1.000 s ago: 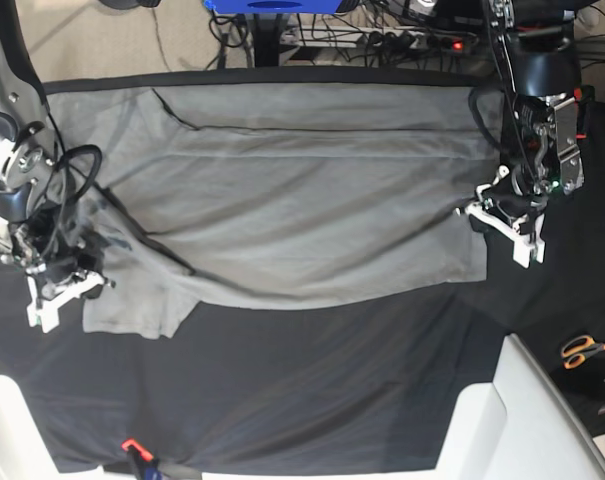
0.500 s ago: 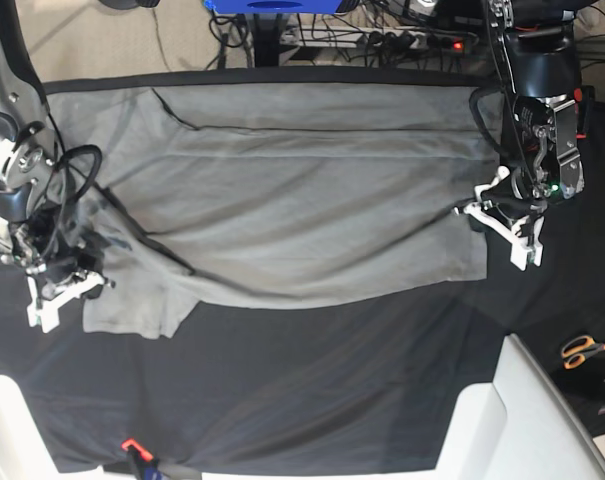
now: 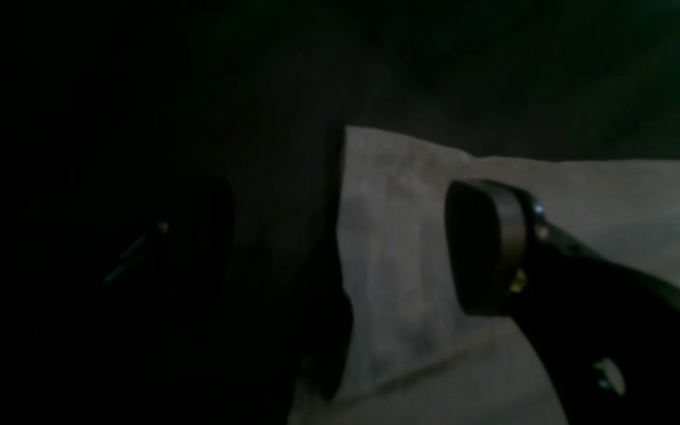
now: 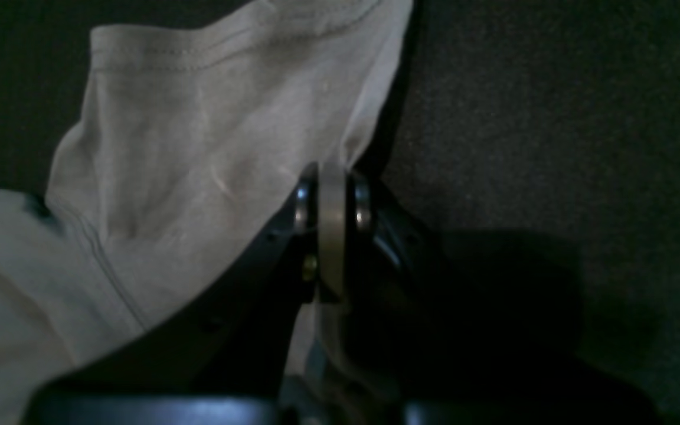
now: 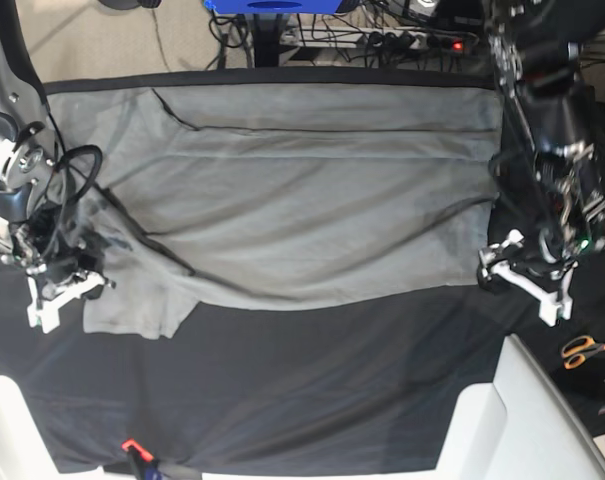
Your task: Fold the T-shirt properly
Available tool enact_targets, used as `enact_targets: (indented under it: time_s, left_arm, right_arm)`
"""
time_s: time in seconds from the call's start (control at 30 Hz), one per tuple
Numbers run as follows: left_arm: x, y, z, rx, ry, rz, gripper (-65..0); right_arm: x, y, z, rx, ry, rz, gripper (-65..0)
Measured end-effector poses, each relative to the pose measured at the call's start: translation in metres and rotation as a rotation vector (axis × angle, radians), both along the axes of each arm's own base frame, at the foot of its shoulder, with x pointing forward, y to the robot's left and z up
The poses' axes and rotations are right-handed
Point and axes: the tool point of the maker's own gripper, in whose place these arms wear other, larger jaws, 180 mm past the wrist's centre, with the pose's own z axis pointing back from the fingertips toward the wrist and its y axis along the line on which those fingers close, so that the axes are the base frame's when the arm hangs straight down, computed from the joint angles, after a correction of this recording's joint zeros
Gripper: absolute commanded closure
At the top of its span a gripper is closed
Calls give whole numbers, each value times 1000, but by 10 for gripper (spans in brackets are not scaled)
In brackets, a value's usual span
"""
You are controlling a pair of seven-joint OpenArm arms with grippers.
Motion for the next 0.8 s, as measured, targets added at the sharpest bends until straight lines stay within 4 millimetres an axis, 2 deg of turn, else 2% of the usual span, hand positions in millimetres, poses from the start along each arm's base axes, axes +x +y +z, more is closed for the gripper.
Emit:
enact_targets:
  time_s: [0.2, 0.3, 0.4, 0.7, 0.73, 0.8]
  left_arm:
    - [23, 1, -21, -29, -7, 45, -541]
    - [23, -3, -37, -34, 16, 49, -541]
    - [29, -4, -40, -40, -3, 61, -540]
    - [34, -27, -41, -96, -53, -23, -536]
    - [34, -29, -42, -99, -53, -24, -530]
    - [33, -28, -42, -102, -58, -20, -469]
  right_arm:
    - [0, 0, 0, 0, -1, 0, 0]
    - [0, 0, 0, 0, 0, 0, 0]
    - [0, 0, 0, 0, 0, 0, 0]
    - [0, 0, 0, 1, 0, 0, 0]
    - [0, 0, 0, 1, 0, 1, 0]
    - [0, 0, 0, 0, 0, 0, 0]
